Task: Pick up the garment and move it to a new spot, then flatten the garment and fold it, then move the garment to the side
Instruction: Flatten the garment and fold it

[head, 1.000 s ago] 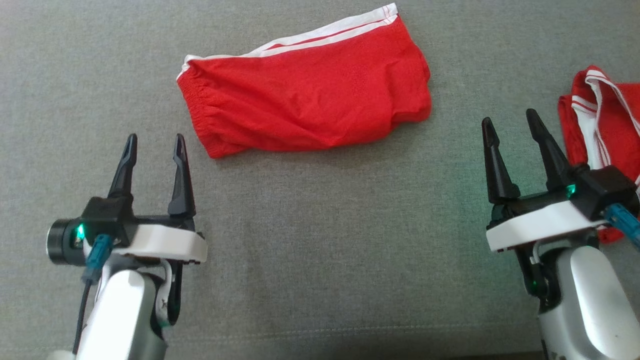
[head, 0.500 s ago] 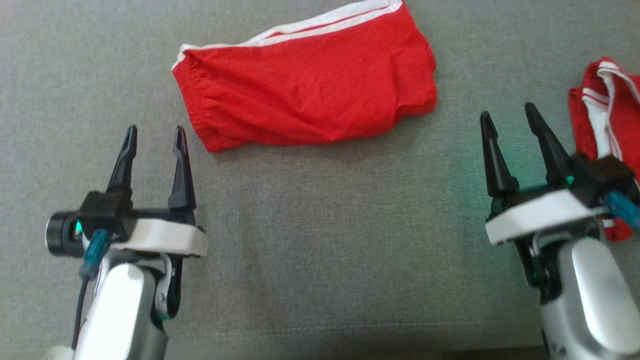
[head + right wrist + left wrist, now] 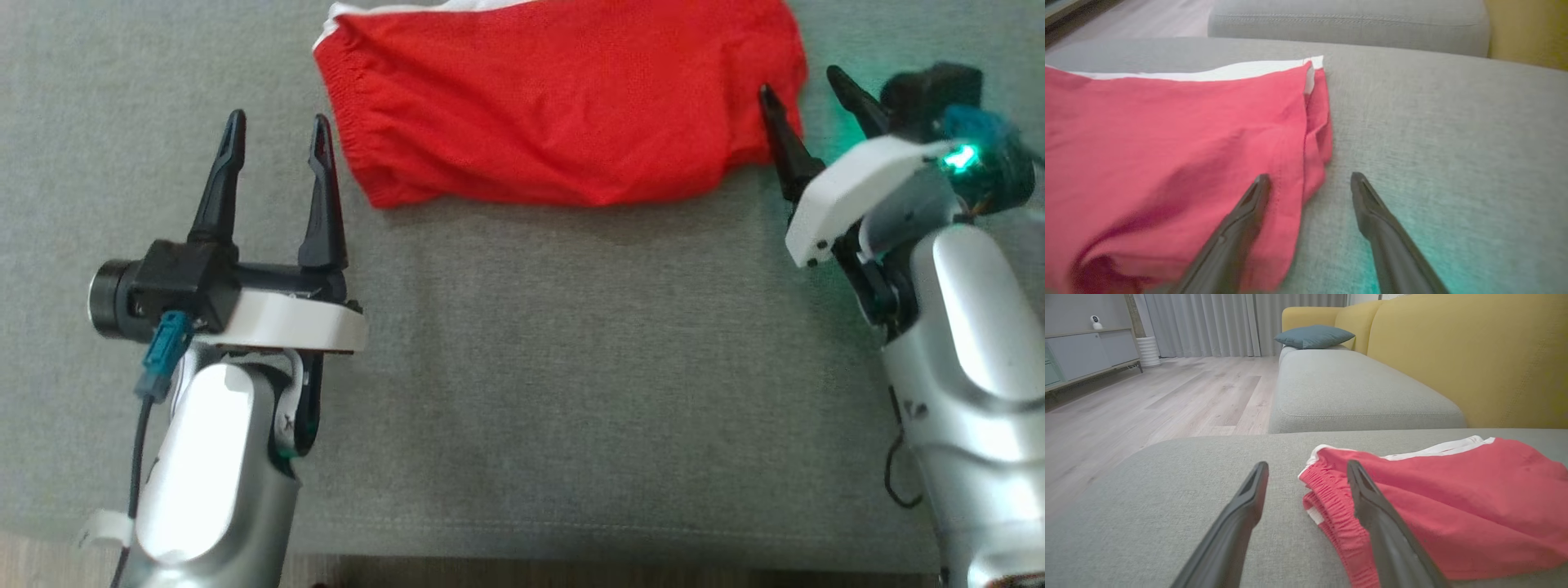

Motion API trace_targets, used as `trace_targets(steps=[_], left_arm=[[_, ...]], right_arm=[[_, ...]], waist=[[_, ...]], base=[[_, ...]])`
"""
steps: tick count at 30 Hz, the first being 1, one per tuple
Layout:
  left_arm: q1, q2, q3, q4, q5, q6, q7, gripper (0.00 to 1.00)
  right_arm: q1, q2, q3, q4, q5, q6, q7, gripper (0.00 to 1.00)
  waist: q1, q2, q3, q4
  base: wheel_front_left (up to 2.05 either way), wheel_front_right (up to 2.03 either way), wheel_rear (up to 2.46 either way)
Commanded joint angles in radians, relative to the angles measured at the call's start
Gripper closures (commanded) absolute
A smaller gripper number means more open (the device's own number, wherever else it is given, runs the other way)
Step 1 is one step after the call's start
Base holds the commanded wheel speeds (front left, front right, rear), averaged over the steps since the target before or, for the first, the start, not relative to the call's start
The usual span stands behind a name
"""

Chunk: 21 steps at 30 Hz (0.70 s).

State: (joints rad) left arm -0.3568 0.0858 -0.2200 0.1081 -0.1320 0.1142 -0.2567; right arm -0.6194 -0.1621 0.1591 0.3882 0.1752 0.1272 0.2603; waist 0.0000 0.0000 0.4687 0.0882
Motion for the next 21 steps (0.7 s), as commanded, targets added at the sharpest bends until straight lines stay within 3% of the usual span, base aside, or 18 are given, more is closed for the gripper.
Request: trace_targets(steps=[1, 6, 7, 8, 9, 21], left_arm=[[-0.021, 0.012, 0.031, -0.026, 0.011, 0.000, -0.005, 0.00], [-0.019, 0.003, 0.043, -0.024, 0.019, -0.008, -0.005, 0.00], [-0.018, 0.002, 0.046, -0.023, 0.021, -0.009, -0.005, 0.00], [-0.018, 0.001, 0.048, -0.023, 0.023, -0.011, -0.005, 0.00], [-0.018, 0.000, 0.051, -0.021, 0.024, -0.013, -0.005, 0.00], [0.043, -0.001, 0.076, -0.016, 0.042, -0.026, -0.005, 0.00]], right_arm=[[-0.023, 0.010, 0.020, -0.022, 0.004, 0.003, 0.014, 0.00], [-0.062, 0.033, 0.024, 0.032, 0.023, 0.003, 0.107, 0.00], [-0.062, 0.039, 0.025, 0.037, 0.031, 0.003, 0.120, 0.09], [-0.061, 0.043, 0.028, 0.039, 0.039, 0.003, 0.130, 0.64], [-0.058, 0.046, 0.029, 0.041, 0.048, 0.003, 0.135, 1.00], [0.186, 0.078, -0.052, -0.069, 0.065, 0.003, 0.024, 1.00]], waist=[[0.0000, 0.0000, 0.012, 0.012], [0.0000, 0.0000, 0.015, 0.016], [0.0000, 0.0000, 0.014, 0.015], [0.0000, 0.0000, 0.013, 0.013], [0.0000, 0.0000, 0.011, 0.011], [0.0000, 0.0000, -0.085, -0.038]], base=[[0.00, 0.00, 0.00], [0.00, 0.00, 0.00], [0.00, 0.00, 0.00], [0.00, 0.00, 0.00], [0.00, 0.00, 0.00], [0.00, 0.00, 0.00]])
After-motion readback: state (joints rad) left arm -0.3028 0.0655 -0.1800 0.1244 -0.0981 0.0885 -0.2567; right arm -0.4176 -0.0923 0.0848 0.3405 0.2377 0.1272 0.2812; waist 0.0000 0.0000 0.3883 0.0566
